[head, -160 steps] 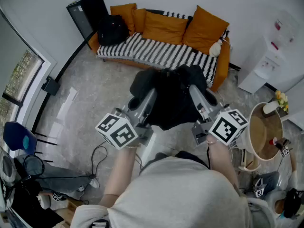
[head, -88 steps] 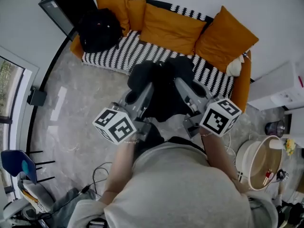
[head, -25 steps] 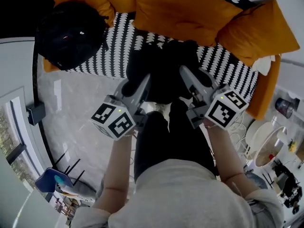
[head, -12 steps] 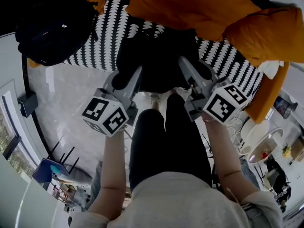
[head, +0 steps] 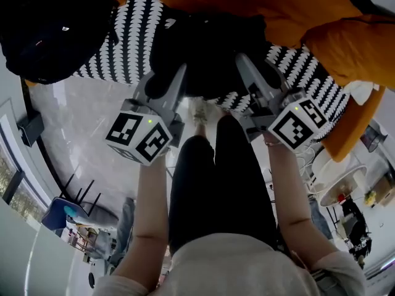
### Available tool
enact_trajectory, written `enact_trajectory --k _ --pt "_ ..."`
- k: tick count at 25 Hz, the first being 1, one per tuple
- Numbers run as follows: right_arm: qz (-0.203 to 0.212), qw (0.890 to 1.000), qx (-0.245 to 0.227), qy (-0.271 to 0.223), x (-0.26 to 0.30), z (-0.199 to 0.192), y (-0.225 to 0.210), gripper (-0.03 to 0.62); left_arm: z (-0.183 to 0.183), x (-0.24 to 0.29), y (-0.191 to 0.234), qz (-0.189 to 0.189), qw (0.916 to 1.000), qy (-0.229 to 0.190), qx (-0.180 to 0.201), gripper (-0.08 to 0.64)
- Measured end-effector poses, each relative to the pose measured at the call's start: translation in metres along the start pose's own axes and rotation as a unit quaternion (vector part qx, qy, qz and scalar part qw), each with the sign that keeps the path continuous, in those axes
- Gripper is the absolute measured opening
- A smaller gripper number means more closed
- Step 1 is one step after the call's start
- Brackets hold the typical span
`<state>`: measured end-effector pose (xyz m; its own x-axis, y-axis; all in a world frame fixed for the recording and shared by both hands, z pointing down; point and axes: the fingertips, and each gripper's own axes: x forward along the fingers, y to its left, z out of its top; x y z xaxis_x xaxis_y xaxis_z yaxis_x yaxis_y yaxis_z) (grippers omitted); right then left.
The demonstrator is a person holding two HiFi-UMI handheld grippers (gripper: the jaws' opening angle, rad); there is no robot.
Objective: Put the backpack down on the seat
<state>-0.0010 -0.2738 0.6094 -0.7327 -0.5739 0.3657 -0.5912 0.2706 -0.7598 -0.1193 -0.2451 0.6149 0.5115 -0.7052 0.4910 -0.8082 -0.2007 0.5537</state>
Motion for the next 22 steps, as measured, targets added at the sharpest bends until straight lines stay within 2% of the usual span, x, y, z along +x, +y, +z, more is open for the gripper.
enact_trajectory --k 5,13,15,19,22 --pt "0.016 1.000 0.023 0.008 0.013 -0.002 -0.015 0.079 -0.001 0.017 0.020 0.027 0.9995 0.012 0.008 0.050" --pt "0.004 0.999 0.026 0.037 0.026 -0.023 -0.027 0.100 -0.022 0.026 0.042 0.036 0.9986 0.017 -0.034 0.051" --pt "-0.014 0.998 0.033 0.042 0.025 -0.030 -0.037 0.110 -0.030 0.027 0.048 0.047 0.9975 0.028 -0.045 0.051" --pt "-0.062 0.997 0.040 0.037 0.018 -0.040 -0.058 0.161 -0.045 0.027 0.052 0.065 0.9960 0.049 -0.037 0.051" --pt "-0.083 0.994 0.055 0.041 0.014 -0.053 -0.071 0.190 -0.060 0.026 0.053 0.070 0.9944 0.056 -0.056 0.057"
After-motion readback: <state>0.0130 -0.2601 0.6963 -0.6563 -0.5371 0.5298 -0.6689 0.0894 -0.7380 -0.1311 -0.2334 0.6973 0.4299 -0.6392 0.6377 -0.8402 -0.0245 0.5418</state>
